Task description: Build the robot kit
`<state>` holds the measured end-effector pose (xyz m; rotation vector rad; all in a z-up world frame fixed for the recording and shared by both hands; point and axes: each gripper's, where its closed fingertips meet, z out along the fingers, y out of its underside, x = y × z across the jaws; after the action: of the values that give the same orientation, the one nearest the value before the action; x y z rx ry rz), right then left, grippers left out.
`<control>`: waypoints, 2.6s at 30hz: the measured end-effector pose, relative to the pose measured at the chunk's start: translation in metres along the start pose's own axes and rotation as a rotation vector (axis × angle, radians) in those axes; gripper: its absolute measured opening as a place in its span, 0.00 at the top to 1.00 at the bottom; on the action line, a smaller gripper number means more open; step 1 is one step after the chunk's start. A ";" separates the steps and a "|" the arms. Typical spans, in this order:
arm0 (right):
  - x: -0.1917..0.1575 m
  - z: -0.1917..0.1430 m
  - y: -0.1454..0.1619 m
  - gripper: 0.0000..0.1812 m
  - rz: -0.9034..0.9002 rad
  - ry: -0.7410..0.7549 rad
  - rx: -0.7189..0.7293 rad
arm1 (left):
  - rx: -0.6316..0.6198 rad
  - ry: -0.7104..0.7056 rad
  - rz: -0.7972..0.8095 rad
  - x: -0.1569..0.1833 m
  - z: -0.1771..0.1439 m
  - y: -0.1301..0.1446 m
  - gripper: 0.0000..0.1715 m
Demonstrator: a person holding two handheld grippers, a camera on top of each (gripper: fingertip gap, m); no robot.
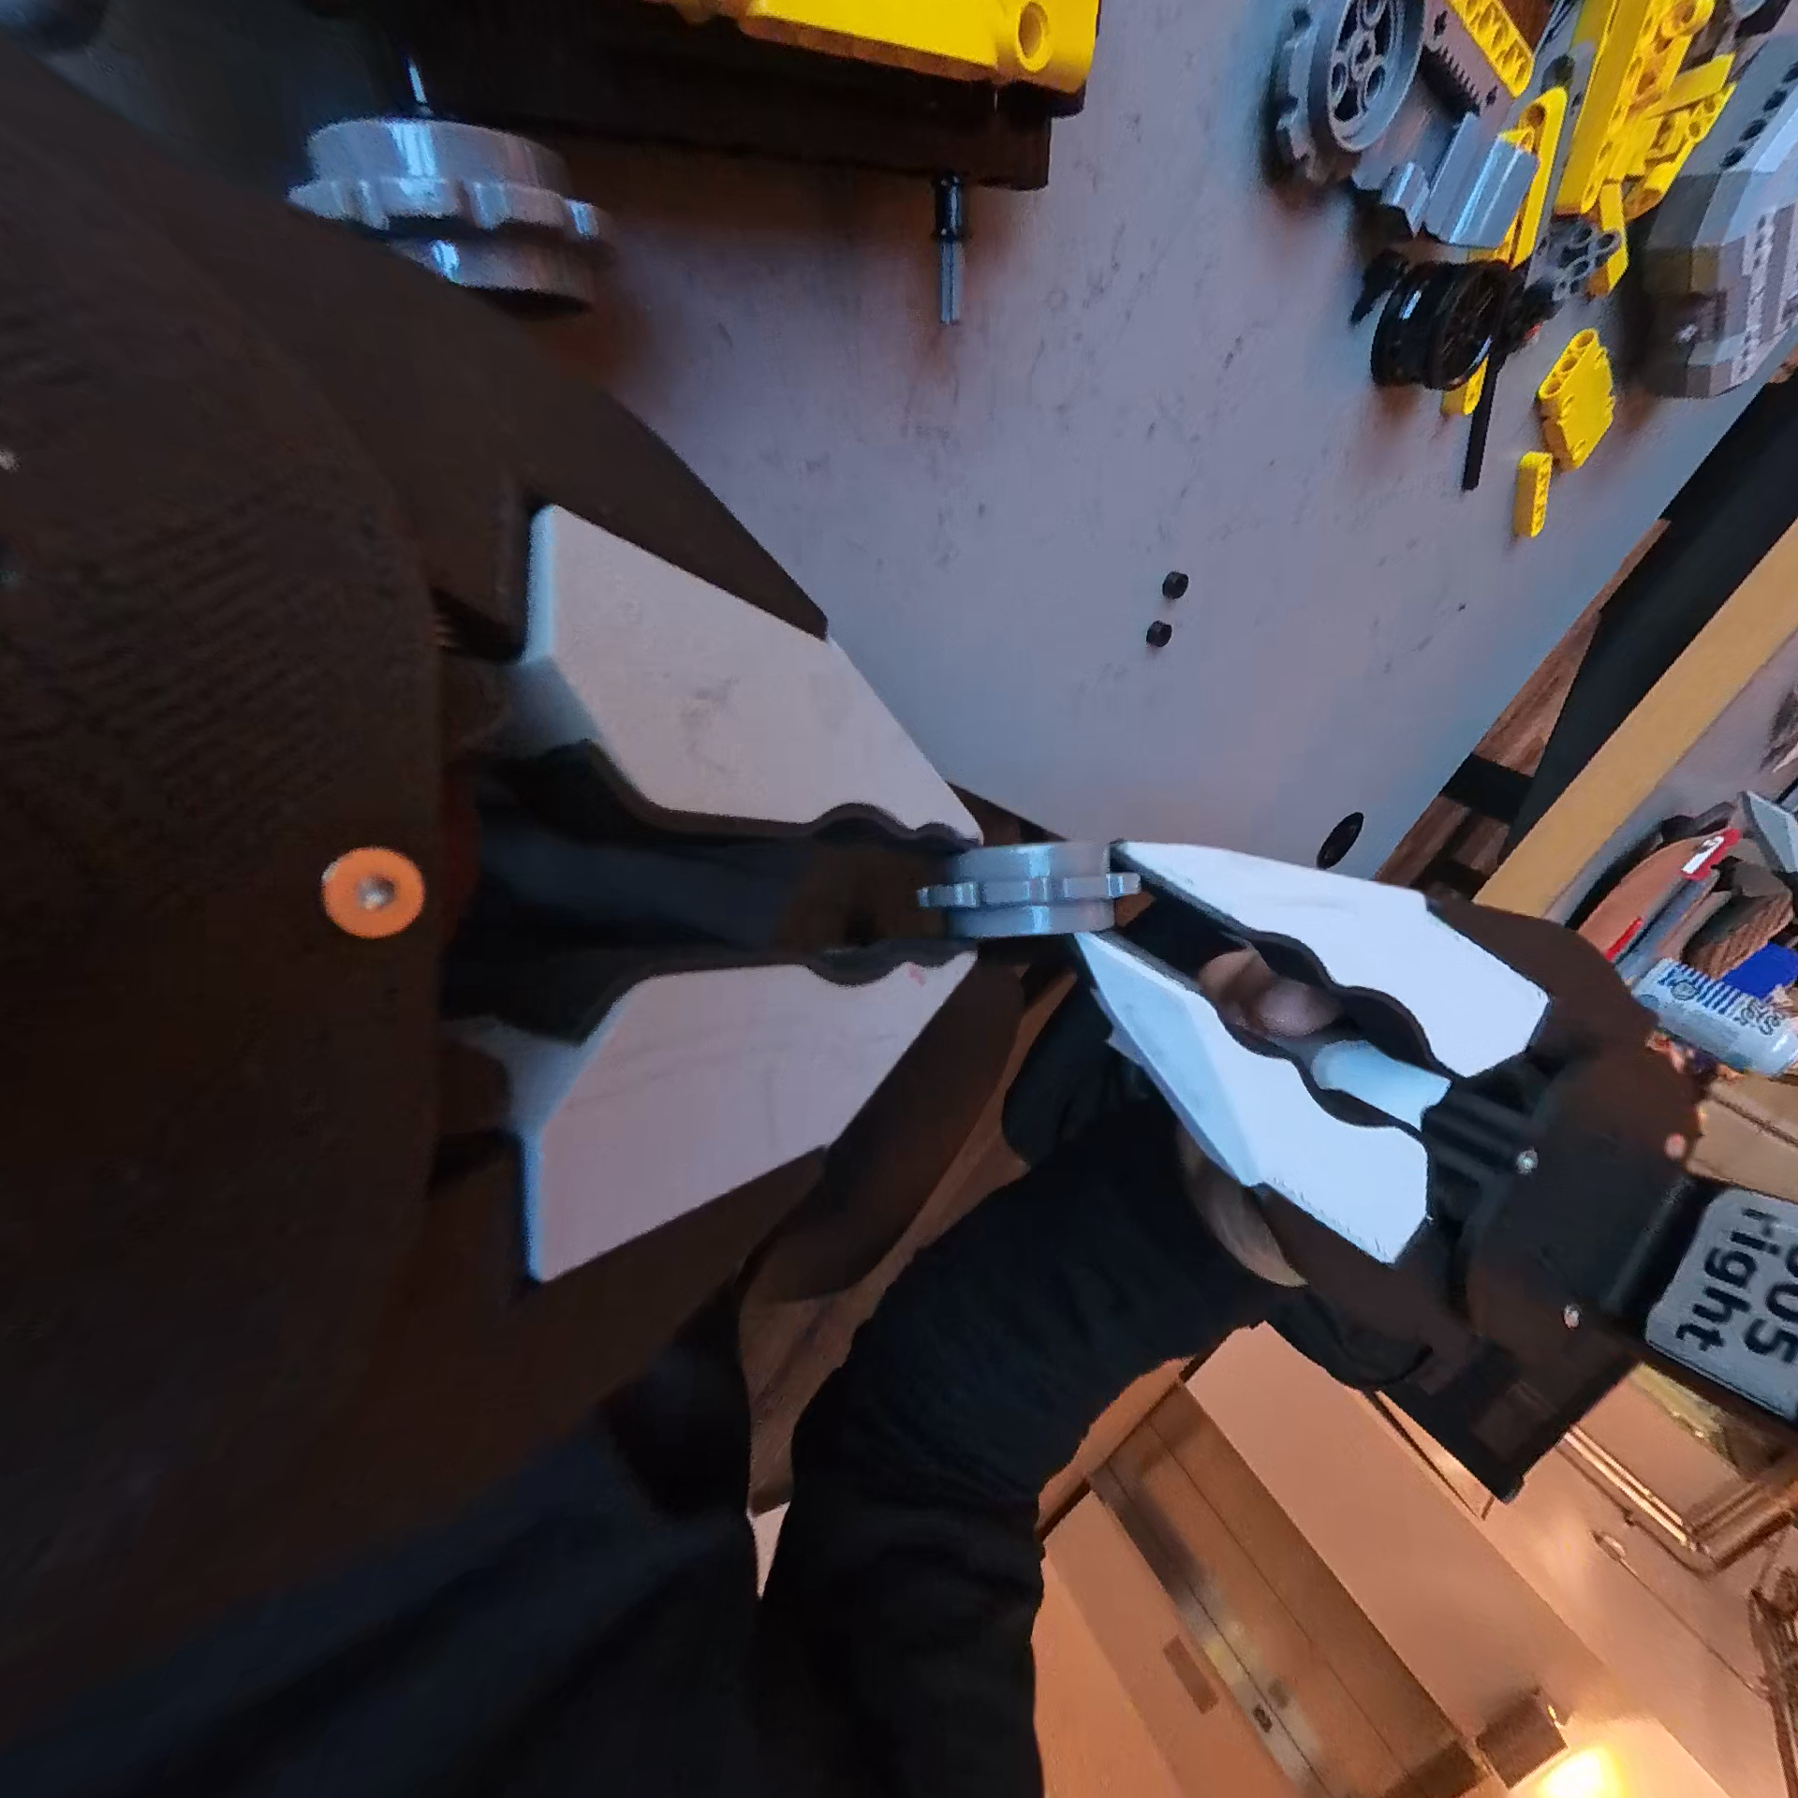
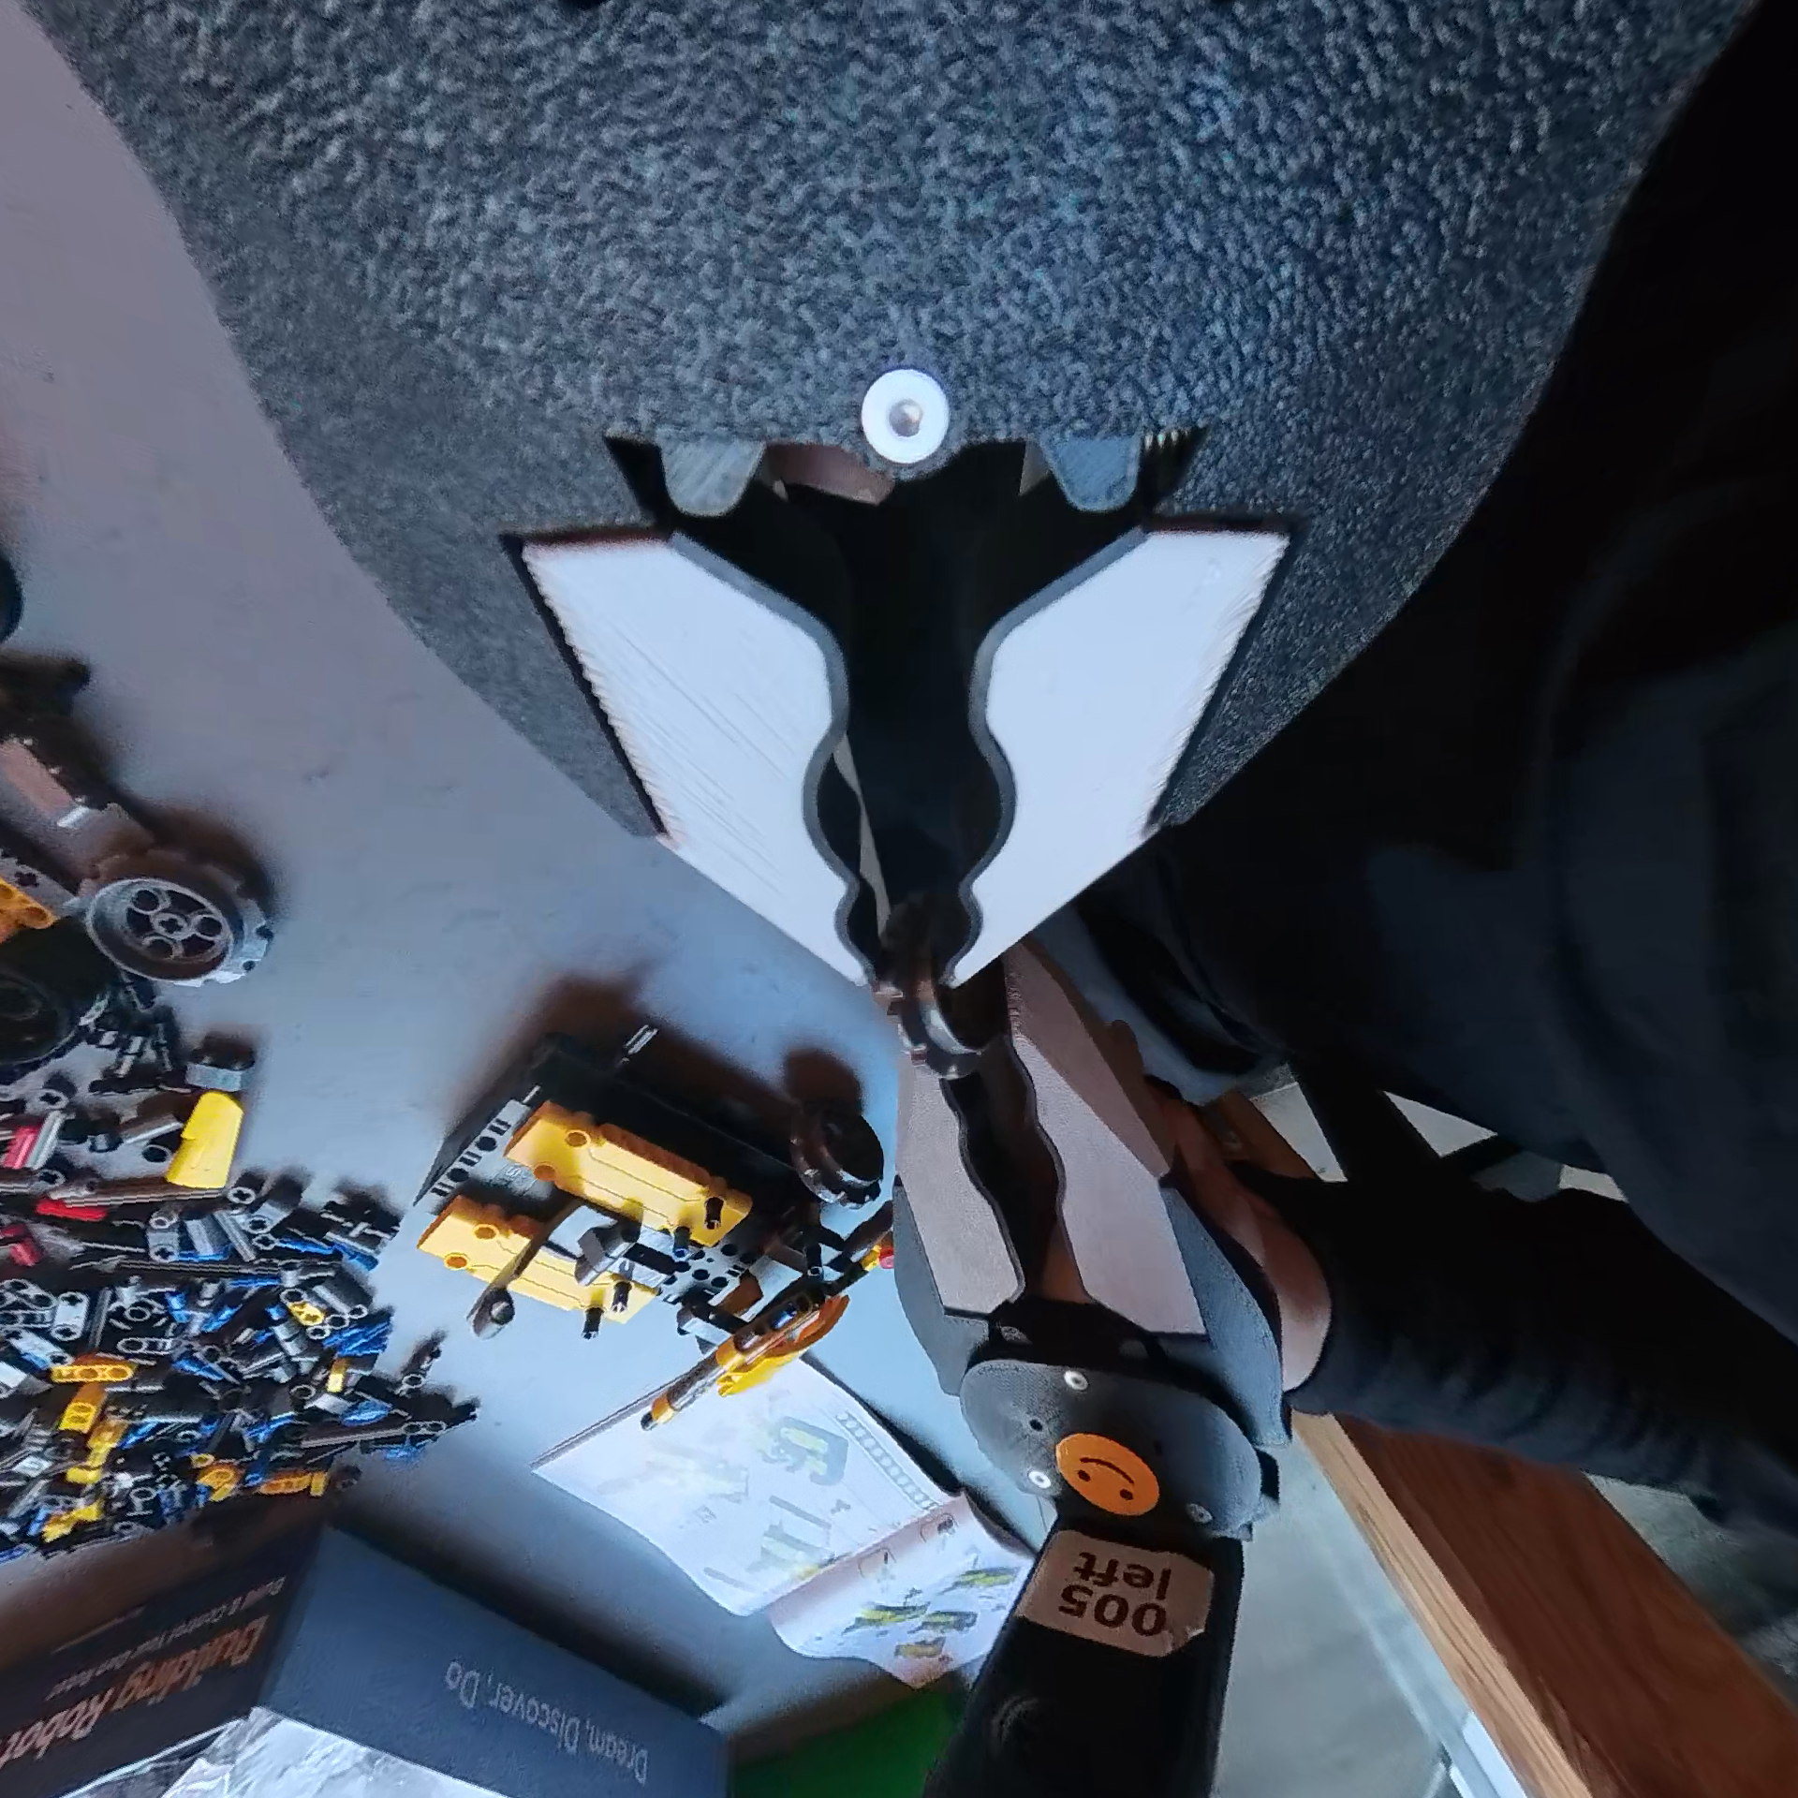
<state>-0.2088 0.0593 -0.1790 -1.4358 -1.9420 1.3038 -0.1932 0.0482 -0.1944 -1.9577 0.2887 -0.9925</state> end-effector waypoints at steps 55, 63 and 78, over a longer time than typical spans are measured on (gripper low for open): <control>0.026 0.013 0.003 0.93 -0.112 0.184 0.201 | -0.860 -0.668 0.210 -0.162 -0.069 0.012 0.39; 0.026 0.017 0.005 0.93 -0.107 0.179 0.195 | -0.953 -0.494 0.333 -0.147 -0.067 0.024 0.44; 0.036 0.031 0.015 0.93 -0.089 0.241 0.166 | -0.812 -0.493 0.383 -0.131 -0.081 0.011 0.46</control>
<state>-0.2387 0.0784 -0.2138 -1.3421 -1.6810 1.1633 -0.3363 0.0634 -0.2499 -2.6411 0.8369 -0.1012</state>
